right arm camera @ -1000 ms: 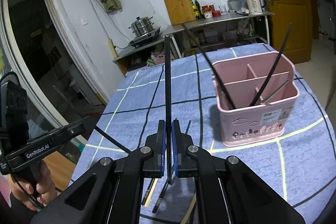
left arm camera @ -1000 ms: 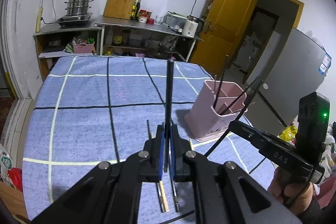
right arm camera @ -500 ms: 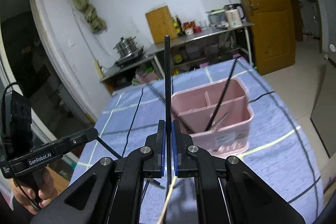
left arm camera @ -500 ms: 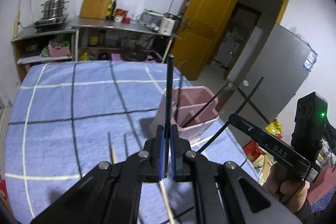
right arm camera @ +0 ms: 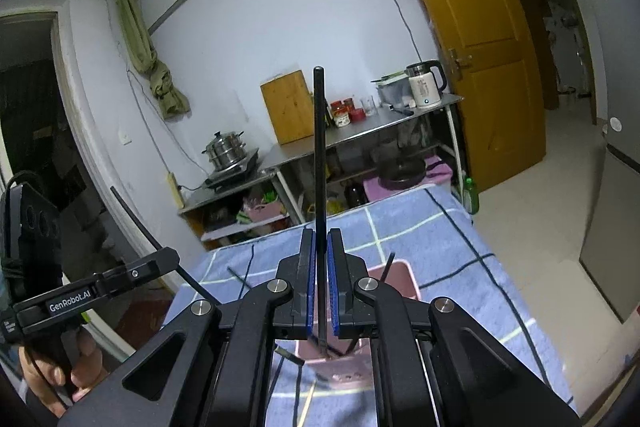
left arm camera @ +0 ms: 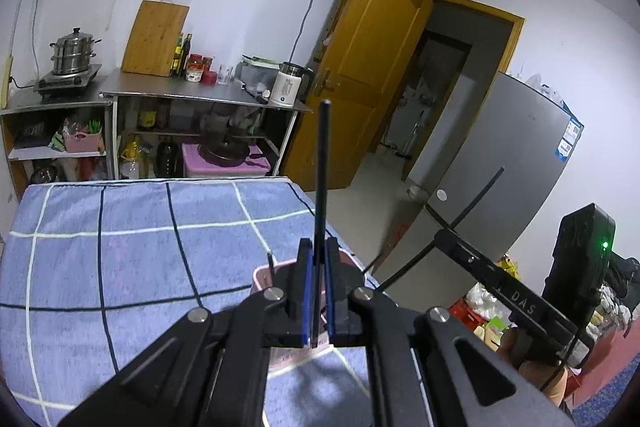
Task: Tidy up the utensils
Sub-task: 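Open the left tool dropping its chopstick into the basket while the right tool opens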
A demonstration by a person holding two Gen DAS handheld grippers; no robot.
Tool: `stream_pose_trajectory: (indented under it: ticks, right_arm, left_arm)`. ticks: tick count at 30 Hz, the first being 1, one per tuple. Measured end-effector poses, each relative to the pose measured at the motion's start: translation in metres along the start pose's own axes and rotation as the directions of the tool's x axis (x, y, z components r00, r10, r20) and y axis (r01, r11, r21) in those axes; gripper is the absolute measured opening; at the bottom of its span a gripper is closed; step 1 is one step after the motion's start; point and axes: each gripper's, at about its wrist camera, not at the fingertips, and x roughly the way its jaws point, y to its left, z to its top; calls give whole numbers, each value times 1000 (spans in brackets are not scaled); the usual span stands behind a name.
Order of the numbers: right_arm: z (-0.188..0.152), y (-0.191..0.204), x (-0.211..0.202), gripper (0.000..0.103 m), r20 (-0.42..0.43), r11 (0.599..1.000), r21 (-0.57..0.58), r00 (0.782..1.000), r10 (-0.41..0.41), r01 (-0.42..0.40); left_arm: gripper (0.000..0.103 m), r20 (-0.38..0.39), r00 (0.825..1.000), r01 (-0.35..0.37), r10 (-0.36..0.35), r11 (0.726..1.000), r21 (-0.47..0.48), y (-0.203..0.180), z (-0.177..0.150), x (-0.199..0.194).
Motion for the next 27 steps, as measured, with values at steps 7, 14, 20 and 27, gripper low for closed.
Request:
stream_pose_trajectory:
  ticks: [7, 14, 20, 27]
  right_arm:
    - [-7, -6, 26, 6, -33, 1000, -1, 999, -18, 18]
    - [-21, -13, 51, 6, -82, 1000, 2, 996, -29, 29]
    - [-29, -19, 59, 6, -101, 999, 7, 994, -38, 39]
    - [-38, -18, 65, 6, -122, 999, -5, 992, -43, 43]
  left_arm:
    - [6, -21, 1000, -23, 24, 999, 23, -1, -3, 27]
    - [6, -20, 999, -38, 39, 999, 23, 7, -4, 44]
    - [5, -17, 999, -48, 48, 999, 24, 10, 5, 45]
    - [5, -48, 998, -30, 31, 999, 15, 20, -10, 48]
